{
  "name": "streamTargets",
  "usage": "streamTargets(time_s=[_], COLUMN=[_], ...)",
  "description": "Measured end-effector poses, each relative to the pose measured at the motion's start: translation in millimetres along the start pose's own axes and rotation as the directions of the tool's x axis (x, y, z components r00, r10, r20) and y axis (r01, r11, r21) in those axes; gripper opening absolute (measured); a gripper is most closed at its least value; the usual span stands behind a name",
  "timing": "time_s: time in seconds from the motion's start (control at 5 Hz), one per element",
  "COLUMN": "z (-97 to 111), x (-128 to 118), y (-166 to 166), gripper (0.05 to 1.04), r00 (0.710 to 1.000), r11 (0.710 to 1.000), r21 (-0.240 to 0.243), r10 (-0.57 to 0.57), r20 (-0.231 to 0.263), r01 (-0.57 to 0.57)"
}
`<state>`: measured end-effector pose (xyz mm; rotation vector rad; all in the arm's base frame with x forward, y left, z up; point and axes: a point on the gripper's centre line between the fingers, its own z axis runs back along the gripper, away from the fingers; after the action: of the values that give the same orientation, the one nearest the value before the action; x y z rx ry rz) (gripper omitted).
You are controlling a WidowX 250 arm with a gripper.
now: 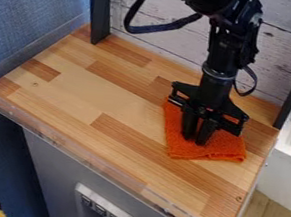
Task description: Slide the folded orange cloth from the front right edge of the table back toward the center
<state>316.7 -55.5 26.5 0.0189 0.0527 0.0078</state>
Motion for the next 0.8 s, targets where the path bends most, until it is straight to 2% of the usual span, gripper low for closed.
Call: streamTargets(time_s=[0.2, 0.4, 0.6, 0.8], z=[29, 52, 76, 86], x=[0, -4, -7, -11], y=[13, 22, 32, 39], gripper=[0.789, 0.997, 0.999, 0.995], r00=[1.0, 1.0, 0.999, 0.999], r11=[1.0, 1.0, 1.0, 1.0], r21=[-0.009, -0.014, -0.024, -0.028], r10=[0.005, -0.008, -0.004, -0.01], r20=[0.017, 0.025, 0.041, 0.048], r01=[-0.004, 0.009, 0.005, 0.011])
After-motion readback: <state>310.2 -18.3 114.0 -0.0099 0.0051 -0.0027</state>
